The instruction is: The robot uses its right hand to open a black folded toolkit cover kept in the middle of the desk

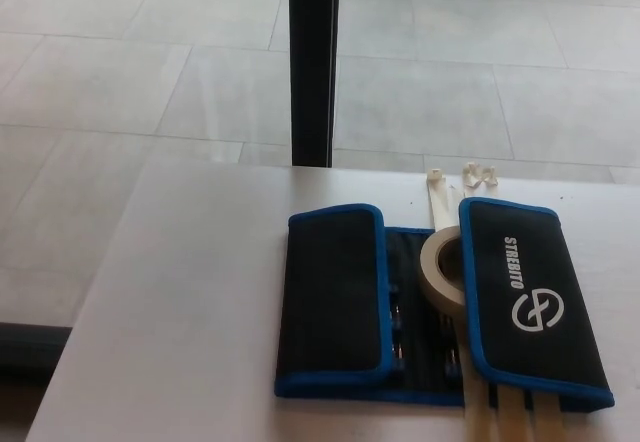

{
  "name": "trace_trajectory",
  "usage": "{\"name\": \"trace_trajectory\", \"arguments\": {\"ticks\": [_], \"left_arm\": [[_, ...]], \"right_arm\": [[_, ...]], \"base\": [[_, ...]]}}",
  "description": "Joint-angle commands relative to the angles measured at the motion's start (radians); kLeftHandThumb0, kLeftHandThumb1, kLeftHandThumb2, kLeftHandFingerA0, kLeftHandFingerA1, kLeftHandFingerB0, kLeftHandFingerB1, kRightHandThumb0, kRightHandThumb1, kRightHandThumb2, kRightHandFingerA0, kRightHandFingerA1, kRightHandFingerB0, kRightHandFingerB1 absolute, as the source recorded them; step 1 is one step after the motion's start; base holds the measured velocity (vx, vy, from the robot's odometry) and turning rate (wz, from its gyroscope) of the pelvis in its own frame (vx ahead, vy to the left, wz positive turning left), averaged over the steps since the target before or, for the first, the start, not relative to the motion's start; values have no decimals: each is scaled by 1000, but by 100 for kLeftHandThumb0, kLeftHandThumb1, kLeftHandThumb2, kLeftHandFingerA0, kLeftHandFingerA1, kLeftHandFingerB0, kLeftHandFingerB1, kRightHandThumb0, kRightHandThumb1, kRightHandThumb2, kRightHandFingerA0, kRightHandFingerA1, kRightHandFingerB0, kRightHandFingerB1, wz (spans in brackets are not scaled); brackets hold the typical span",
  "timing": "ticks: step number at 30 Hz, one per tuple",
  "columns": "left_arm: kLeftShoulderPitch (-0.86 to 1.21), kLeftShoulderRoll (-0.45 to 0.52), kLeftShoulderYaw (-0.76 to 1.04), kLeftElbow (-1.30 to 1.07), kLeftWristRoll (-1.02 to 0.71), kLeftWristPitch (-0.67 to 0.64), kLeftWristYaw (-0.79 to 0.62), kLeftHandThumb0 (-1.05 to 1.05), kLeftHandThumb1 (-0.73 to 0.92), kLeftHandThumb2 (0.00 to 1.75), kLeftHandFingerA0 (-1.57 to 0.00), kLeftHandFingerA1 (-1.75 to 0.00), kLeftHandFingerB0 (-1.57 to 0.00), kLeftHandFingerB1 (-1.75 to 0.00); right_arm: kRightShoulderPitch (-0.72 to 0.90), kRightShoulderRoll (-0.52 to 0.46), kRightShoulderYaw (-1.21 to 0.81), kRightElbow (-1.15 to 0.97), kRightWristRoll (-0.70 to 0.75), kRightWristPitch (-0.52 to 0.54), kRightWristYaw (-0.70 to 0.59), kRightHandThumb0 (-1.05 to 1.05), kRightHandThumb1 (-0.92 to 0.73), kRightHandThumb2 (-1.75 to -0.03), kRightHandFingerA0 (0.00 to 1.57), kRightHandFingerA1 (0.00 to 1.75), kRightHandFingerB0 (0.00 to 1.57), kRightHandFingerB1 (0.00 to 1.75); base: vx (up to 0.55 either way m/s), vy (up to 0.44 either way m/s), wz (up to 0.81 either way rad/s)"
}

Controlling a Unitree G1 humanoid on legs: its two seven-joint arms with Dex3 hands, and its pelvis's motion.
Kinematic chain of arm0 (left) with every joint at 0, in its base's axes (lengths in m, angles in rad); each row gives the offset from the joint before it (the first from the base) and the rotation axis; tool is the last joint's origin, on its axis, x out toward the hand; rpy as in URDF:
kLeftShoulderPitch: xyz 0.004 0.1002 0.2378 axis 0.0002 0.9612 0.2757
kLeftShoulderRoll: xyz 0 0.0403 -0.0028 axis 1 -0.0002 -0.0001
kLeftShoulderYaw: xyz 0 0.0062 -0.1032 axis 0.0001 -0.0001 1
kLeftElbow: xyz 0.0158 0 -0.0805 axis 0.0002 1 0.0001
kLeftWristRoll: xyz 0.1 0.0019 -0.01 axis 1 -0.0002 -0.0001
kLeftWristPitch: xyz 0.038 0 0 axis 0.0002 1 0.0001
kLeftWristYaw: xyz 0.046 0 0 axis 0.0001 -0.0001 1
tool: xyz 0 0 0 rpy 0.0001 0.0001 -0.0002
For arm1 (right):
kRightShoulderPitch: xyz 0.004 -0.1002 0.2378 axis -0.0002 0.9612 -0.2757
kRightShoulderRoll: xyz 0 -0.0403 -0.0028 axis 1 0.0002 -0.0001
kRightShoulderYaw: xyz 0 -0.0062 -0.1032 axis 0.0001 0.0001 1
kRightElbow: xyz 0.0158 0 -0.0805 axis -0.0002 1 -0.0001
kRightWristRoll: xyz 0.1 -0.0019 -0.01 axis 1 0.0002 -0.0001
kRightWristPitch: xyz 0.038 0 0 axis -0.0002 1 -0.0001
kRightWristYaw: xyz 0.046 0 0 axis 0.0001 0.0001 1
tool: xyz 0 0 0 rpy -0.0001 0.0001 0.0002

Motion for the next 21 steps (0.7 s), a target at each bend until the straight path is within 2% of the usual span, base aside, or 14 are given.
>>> {"name": "trace_trajectory", "arguments": {"ticks": [1, 2, 4, 5, 7, 8, 10, 11, 14, 15, 16, 17, 18, 21], "left_arm": [[-31, 54, 107, 69, -120, -5, -95, -87, 83, 65, -42, -57, -31, -40], [-32, 55, 107, 71, -114, -8, -97, -87, 83, 65, -42, -56, -30, -39], [-33, 56, 107, 75, -106, -14, -99, -87, 83, 65, -42, -56, -30, -39], [-32, 51, 105, 78, -101, -24, -92, -86, 83, 65, -43, -54, -31, -39], [-32, 51, 113, 81, -108, -25, -97, -87, 83, 65, -43, -57, -32, -40], [-32, 52, 113, 82, -107, -25, -96, -86, 83, 64, -44, -57, -32, -40], [-33, 54, 107, 82, -102, -25, -89, -83, 64, 103, -44, -64, -28, -52], [-35, 52, 111, 83, -108, -20, -93, -86, 82, 65, -44, -58, -32, -40], [-38, 50, 117, 85, -120, -9, -98, -85, 83, 65, -44, -57, -33, -39], [-38, 50, 117, 89, -120, -15, -99, -86, 82, 64, -44, -58, -33, -40], [-38, 48, 119, 90, -124, -18, -98, -86, 81, 65, -45, -58, -35, -42], [-39, 46, 120, 89, -127, -19, -92, -91, 65, 83, -42, -60, -31, -47], [-39, 46, 119, 91, -127, -19, -92, -85, 81, 65, -45, -57, -34, -41], [-33, 47, 99, 92, -111, -39, -95, -86, 84, 65, -45, -58, -32, -40]], "right_arm": [[-22, -60, -133, -88, 141, 151, 0, -103, -46, -99, 30, 69, 22, 78], [-54, -72, -146, -109, 143, 173, -21, -105, -66, -60, 19, 62, 5, 83], [-96, -81, -166, -141, 146, 207, -58, -105, -66, -60, 19, 62, 5, 83], [-149, -117, -170, -85, 138, 174, -57, -102, -49, -101, 38, 93, 8, 71], [-182, -143, -161, -107, 135, 219, -41, -105, -69, -63, 1, 73, 0, 78], [-237, -183, -137, -97, 129, 225, -18, -98, -53, -104, 8, 15, 2, 66], [-364, -242, -71, -107, 109, 213, 13, -105, -53, -98, 2, 55, 7, 70], [-393, -249, -44, -147, 108, 208, 29, -105, -67, -63, 6, 72, 8, 87], [-459, -264, 27, -233, 104, 218, 66, -105, -68, -62, 10, 95, 15, 88], [-482, -273, 69, -269, 95, 234, 86, -98, -71, -62, 11, 91, 13, 78], [-496, -265, 111, -299, 84, 214, 97, -71, -75, -62, 16, 43, 16, 26], [-512, -232, 177, -353, 62, 162, 101, -35, -51, -106, 1, 51, 0, 48], [-508, -205, 204, -388, 64, 142, 105, -70, -62, -91, 4, 38, 8, 31], [-482, -156, 273, -502, 55, 123, 84, -74, -60, -95, 5, 43, 3, 34]], "base": [[0, 0, 0], [0, 0, 0], [0, 0, 0], [0, 0, 0], [0, 0, 0], [0, 0, 0], [0, 0, 0], [0, 0, 0], [0, 0, 0], [0, 0, 0], [0, 0, 0], [0, 0, 8], [0, 0, 12], [0, 0, 10]]}}
